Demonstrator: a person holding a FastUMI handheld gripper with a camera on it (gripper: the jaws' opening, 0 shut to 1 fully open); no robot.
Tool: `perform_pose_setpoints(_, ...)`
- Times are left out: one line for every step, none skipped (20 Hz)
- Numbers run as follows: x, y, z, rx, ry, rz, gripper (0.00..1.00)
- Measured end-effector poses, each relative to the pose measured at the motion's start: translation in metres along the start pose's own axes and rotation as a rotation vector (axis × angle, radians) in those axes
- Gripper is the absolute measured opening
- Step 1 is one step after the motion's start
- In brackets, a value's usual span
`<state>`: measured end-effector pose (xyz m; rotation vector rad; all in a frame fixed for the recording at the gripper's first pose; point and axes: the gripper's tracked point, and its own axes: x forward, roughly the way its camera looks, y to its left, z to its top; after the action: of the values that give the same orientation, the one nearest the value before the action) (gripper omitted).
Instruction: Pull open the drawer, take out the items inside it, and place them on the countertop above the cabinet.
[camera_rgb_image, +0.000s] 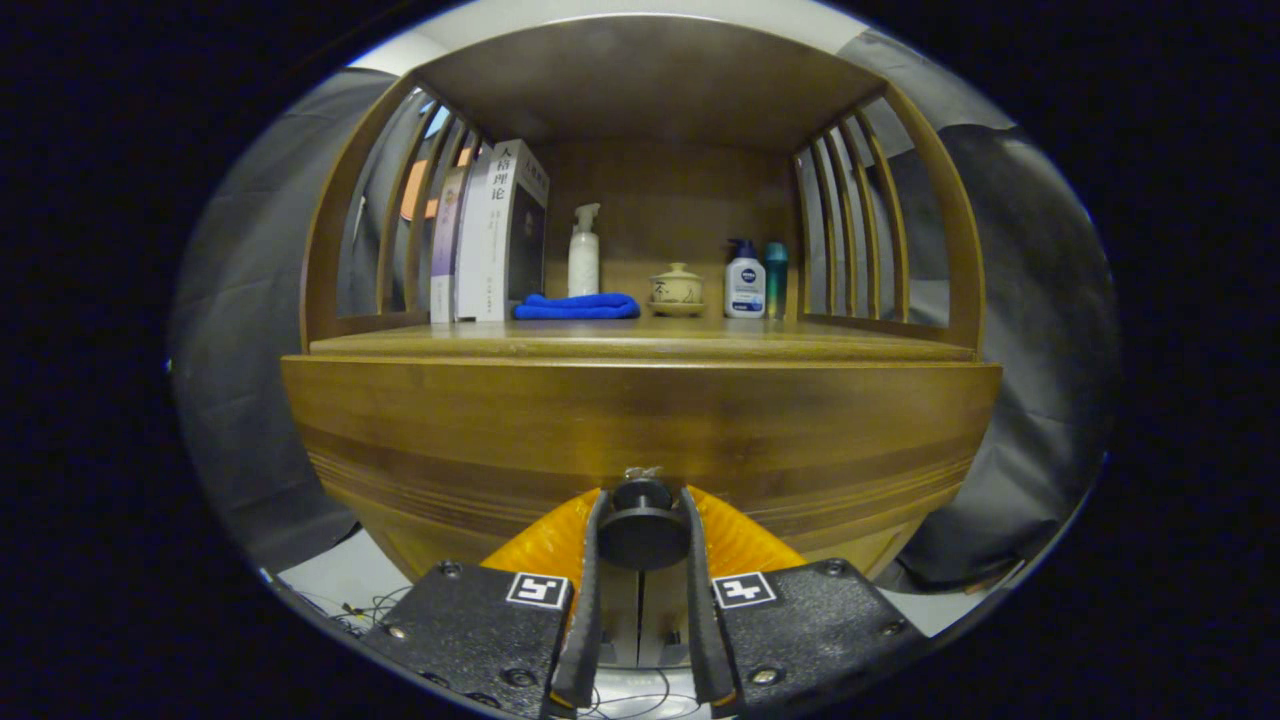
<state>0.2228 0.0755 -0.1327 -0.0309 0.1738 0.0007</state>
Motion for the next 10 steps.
perform_pose_setpoints(-0.005, 0.000, -0.001, -0.008, -0.003, -0.002, 0.39)
perform_pose_setpoints(-0.010, 0.000, -0.002, -0.008, -0.005, -0.003, 0.39)
perform_pose_setpoints(-0.017, 0.001, -0.004, -0.006, -0.005, 0.000, 0.39)
perform_pose_setpoints(-0.023, 0.002, -0.006, -0.003, -0.002, 0.006, 0.39)
perform_pose_setpoints(-0.029, 0.002, -0.007, 0.000, 0.000, 0.010, 0.39)
perform_pose_setpoints(-0.034, 0.002, -0.008, -0.002, 0.000, 0.012, 0.39)
perform_pose_setpoints(-0.041, 0.001, -0.010, -0.006, 0.001, 0.014, 0.39)
perform_pose_setpoints(-0.046, 0.001, -0.010, -0.004, 0.001, 0.016, 0.39)
perform_pose_setpoints(-0.053, 0.001, -0.012, -0.003, 0.002, 0.018, 0.39)
perform_pose_setpoints(-0.060, 0.001, -0.014, 0.001, 0.003, 0.020, 0.39)
